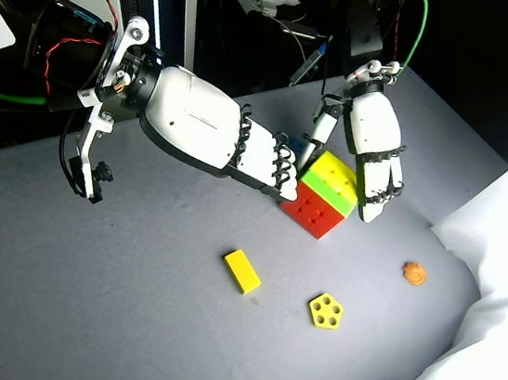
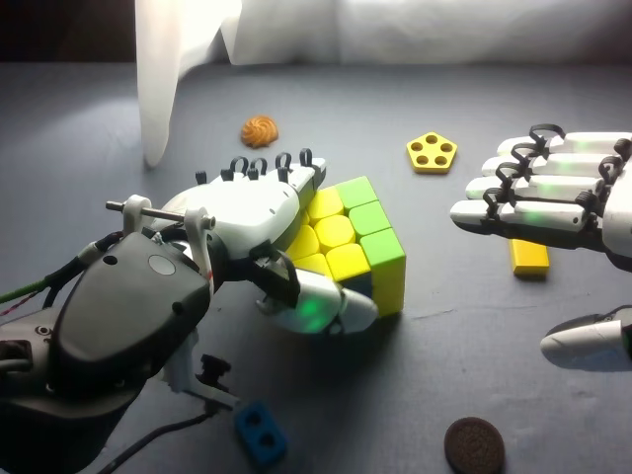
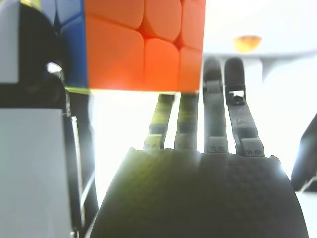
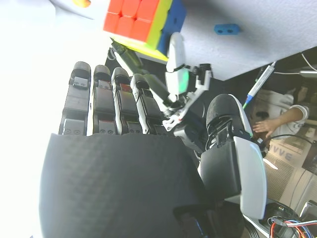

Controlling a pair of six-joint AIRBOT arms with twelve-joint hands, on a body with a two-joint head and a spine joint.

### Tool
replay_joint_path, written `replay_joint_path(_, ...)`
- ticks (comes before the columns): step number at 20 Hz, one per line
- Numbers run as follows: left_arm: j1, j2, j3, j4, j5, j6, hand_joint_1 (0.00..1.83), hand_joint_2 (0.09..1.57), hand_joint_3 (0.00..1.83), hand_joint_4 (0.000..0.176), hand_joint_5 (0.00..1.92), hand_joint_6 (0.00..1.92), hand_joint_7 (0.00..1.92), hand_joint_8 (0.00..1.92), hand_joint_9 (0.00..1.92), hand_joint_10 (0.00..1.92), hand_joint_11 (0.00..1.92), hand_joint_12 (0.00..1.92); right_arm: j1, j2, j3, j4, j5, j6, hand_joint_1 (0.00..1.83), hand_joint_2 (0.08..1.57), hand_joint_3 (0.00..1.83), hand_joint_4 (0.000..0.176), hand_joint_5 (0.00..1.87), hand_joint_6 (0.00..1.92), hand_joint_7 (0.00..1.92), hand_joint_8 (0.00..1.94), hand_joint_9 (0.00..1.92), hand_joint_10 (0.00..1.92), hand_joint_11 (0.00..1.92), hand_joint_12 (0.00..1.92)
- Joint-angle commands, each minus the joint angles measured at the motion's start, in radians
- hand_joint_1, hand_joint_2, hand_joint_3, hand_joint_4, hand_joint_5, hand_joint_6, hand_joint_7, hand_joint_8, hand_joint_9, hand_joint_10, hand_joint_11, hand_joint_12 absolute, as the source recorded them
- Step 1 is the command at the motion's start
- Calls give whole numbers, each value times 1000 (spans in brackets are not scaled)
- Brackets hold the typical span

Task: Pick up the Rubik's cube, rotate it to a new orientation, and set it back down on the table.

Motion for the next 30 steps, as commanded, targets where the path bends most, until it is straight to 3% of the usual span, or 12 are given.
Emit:
replay_joint_path(1, -8, 2, -7, 58, -54, -3, 507, 862, 0, 11, 0, 0, 0, 0, 0, 1, 0, 79, 9, 6, -2, 17, 100, 0, 0, 1234, 7, 0, 0, 0, 0, 0, 0, 0, 0, 0)
replay_joint_path(4, -13, 7, -25, 52, -69, -3, 493, 833, 0, 31, 0, 0, 0, 0, 0, 0, 0, 1, 8, 6, -2, 16, 100, 0, 0, 1238, 8, 0, 0, 0, 0, 0, 0, 0, 0, 0)
replay_joint_path(7, -42, 20, -43, 42, -70, 40, 450, 837, 0, 33, 0, 0, 0, 0, 0, 0, 0, 0, 6, 6, -3, 15, 99, 0, 0, 1237, 7, 0, 0, 0, 0, 0, 0, 0, 0, 0)
replay_joint_path(16, -238, 123, -122, -131, -18, 353, 455, 875, 13, 21, 0, 0, 8, 3, 38, 15, 55, 27, -8, 12, -11, 15, 102, -1, 0, 1231, 2, 0, 0, 0, 0, 0, 0, 0, 0, 0)
replay_joint_path(18, -278, 132, -126, -159, 18, 419, 250, 1081, 0, 11, 213, 47, 308, 56, 335, 37, 1, 839, -8, 12, -13, 15, 102, -11, 0, 1232, 2, 0, 8, 3, 77, 31, 41, 18, 0, 0)
replay_joint_path(20, -302, 141, -130, -179, 54, 456, 136, 1176, 7, 0, 451, 66, 582, 80, 570, 173, 0, 1376, -9, 12, -17, 15, 101, -25, 0, 1245, 0, 0, 226, 59, 458, 60, 209, 740, 0, 1306)
replay_joint_path(21, -319, 152, -138, -200, 71, 480, 146, 1228, 0, 0, 592, 71, 711, 151, 580, 547, 93, 1494, -11, 13, -18, 15, 101, -27, 0, 1247, 0, 0, 297, 220, 512, 492, 290, 1189, 0, 1749)
replay_joint_path(22, -331, 163, -147, -216, 81, 502, 136, 1256, 2, 0, 682, 88, 732, 367, 542, 906, 156, 1592, -11, 13, -19, 15, 101, -27, 0, 1258, 2, 0, 312, 573, 540, 959, 377, 1483, 25, 1887)
replay_joint_path(23, -349, 175, -156, -240, 89, 534, 146, 1289, 7, 0, 728, 225, 607, 926, 502, 1270, 235, 1716, -11, 13, -19, 15, 101, -27, 27, 1257, 0, 0, 337, 846, 553, 1197, 408, 1630, 64, 1914)
replay_joint_path(25, -395, 204, -173, -305, 115, 624, 145, 1325, 4, 0, 727, 692, 580, 1440, 549, 1616, 346, 1859, -11, 13, -19, 16, 101, -27, 74, 1262, 1, 0, 472, 1207, 604, 1516, 410, 1874, 128, 1921)
replay_joint_path(27, -425, 217, -175, -345, 145, 683, 138, 1349, 4, 0, 729, 1050, 655, 1659, 618, 1771, 466, 1919, -11, 13, -18, 16, 98, -27, 113, 1262, 1, 0, 508, 1412, 654, 1660, 512, 1919, 371, 1921)
replay_joint_path(30, -464, 231, -175, -361, 192, 732, 167, 1357, 2, 0, 723, 1287, 713, 1712, 654, 1841, 529, 1921, -11, 13, -18, 16, 96, -27, 118, 1267, 1, 0, 539, 1522, 741, 1661, 610, 1910, 504, 1921)
